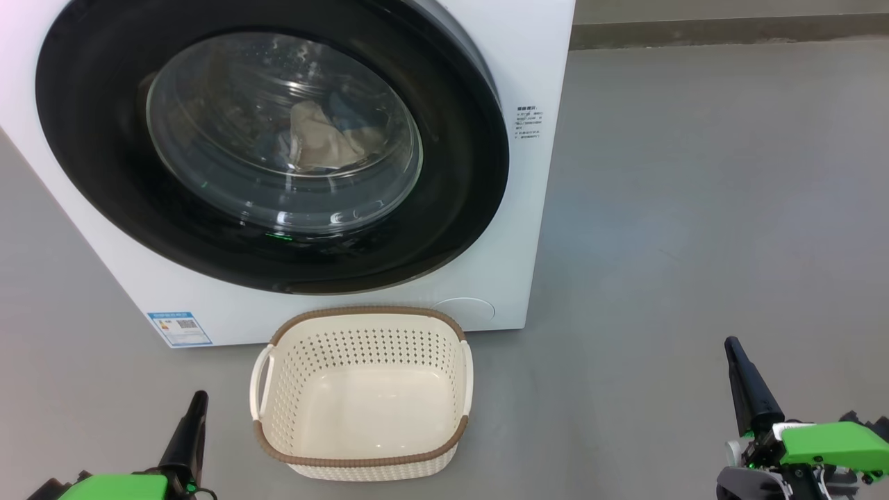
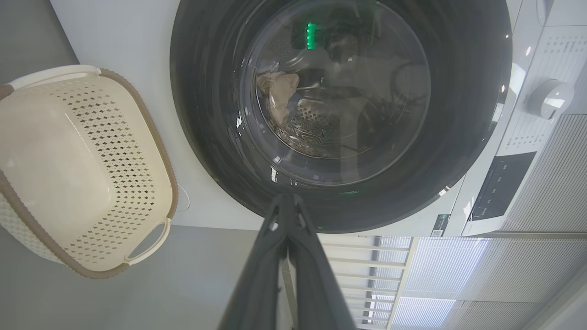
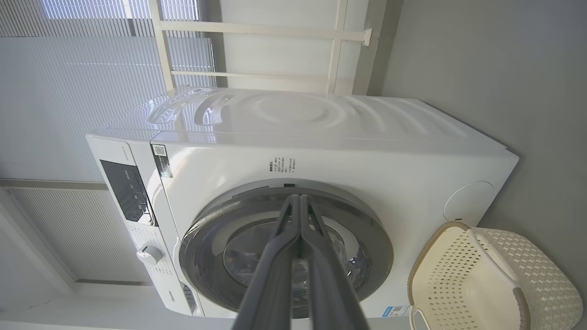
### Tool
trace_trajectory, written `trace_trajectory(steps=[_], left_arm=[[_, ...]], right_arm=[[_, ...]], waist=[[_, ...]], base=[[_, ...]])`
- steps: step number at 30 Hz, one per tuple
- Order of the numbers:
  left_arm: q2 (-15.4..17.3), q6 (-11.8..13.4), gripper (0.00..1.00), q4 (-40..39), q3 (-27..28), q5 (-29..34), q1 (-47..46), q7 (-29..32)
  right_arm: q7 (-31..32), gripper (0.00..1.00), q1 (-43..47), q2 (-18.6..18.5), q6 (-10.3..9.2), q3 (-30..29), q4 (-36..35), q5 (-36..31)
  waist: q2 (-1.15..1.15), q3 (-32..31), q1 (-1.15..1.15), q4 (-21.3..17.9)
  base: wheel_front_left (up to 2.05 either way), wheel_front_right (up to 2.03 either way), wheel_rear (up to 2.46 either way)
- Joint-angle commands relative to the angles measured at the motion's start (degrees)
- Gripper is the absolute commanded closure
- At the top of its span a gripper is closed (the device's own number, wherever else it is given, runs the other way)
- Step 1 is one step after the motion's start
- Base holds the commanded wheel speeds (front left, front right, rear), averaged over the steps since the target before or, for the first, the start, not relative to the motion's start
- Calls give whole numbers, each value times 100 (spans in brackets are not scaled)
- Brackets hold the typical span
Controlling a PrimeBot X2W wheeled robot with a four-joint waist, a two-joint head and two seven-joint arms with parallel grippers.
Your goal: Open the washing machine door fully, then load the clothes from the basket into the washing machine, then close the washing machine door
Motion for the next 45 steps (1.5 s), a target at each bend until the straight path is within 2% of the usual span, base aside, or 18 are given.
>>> trace_trajectory(steps=[1,45], left_arm=[[66,-16,100,-106,208,-125,-270,47],[65,-16,100,-110,208,-125,-268,47]], right_arm=[[57,100,-21,2,-5,115,-184,149],[57,100,-21,2,-5,115,-184,148]], waist=[[0,-4,0,4],[0,-4,0,4]], base=[[0,0,0],[0,0,0]])
